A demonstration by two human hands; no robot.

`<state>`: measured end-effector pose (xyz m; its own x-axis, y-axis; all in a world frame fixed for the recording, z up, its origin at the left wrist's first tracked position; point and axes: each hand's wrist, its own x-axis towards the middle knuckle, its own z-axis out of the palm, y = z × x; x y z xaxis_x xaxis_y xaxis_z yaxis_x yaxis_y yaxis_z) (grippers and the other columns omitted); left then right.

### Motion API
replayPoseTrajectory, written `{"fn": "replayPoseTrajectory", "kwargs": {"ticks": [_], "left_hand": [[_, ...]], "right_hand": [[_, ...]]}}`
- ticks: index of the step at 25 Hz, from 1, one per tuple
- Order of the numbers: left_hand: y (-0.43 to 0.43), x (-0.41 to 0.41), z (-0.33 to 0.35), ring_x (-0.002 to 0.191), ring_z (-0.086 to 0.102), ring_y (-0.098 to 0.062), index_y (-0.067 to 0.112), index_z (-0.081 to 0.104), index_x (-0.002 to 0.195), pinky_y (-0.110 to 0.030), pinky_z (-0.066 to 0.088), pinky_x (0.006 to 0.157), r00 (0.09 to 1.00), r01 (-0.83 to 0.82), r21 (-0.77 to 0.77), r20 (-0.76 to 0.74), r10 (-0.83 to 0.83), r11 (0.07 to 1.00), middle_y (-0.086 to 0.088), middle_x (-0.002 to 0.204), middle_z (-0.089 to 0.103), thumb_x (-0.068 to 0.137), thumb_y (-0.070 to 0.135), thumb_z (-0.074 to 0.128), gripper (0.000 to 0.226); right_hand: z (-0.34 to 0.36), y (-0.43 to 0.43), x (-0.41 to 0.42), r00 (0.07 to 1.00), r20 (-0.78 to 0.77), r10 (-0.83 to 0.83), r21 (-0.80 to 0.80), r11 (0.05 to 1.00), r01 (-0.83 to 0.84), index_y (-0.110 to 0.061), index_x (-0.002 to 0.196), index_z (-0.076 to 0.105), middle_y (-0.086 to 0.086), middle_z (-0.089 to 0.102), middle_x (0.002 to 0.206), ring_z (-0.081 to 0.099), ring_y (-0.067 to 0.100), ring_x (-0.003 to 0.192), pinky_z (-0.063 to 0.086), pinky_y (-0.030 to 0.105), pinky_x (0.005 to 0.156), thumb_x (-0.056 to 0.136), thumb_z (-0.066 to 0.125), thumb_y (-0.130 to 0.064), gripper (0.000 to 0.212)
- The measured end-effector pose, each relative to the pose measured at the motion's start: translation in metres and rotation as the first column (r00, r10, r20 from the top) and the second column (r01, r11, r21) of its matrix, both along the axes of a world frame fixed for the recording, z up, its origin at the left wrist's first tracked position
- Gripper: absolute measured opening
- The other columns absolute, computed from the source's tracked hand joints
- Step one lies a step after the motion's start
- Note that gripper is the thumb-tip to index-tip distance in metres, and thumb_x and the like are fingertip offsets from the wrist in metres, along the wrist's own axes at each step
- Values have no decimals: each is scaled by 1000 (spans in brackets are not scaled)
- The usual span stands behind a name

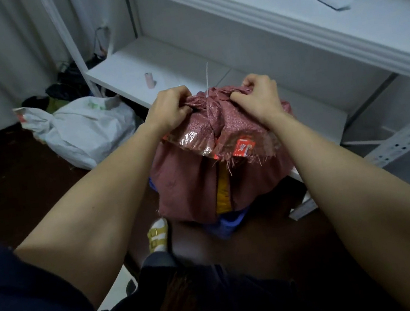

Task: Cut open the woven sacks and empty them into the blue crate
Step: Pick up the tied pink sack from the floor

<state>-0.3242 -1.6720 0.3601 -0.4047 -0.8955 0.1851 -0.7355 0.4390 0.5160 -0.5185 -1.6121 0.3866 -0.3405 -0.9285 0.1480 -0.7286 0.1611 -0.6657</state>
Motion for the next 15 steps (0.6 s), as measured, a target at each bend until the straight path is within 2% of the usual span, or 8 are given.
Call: {"fn": "replayPoseTrajectory", "kwargs": {"ticks": [4,7,10,12,15], "left_hand": [[-87,-11,-4,95,59,-34,5,62,100,-35,42,83,990,140,22,-10,-140,990,-17,97,66,80,10,61,21],[-144,-17,-6,92,59,-32,7,63,98,-32,42,78,968,250,83,16,-252,965,-15,93,67,80,12,61,19],[-179,-33,-7,89,60,-31,9,63,92,-33,44,78,929,365,145,12,-370,920,-14,89,67,78,12,61,14],[-186,-50,-10,82,58,-28,10,63,86,-33,44,77,899,437,200,-49,-436,877,-13,84,66,76,12,60,11],[-180,-75,-8,75,51,-20,12,59,80,-30,40,70,832,554,250,-137,-537,794,-6,76,59,75,19,57,9]], "right_hand": [[-6,-71,-1,979,73,-192,23,981,191,-13,62,56,5,48,60,47,21,69,34,27,62,73,64,-23,17],[-13,-111,4,925,157,-346,70,938,339,-11,49,44,0,38,49,42,17,64,32,26,58,72,63,-20,31],[-17,-122,7,863,191,-467,107,884,455,-12,44,35,1,31,45,34,17,56,27,29,51,70,63,-17,39],[-20,-114,4,816,220,-535,121,845,521,-14,45,31,0,27,47,28,17,55,23,30,50,70,62,-17,40],[-22,-93,0,727,255,-638,124,767,629,-16,49,34,-1,26,52,29,15,58,23,29,53,69,62,-19,34]]}}
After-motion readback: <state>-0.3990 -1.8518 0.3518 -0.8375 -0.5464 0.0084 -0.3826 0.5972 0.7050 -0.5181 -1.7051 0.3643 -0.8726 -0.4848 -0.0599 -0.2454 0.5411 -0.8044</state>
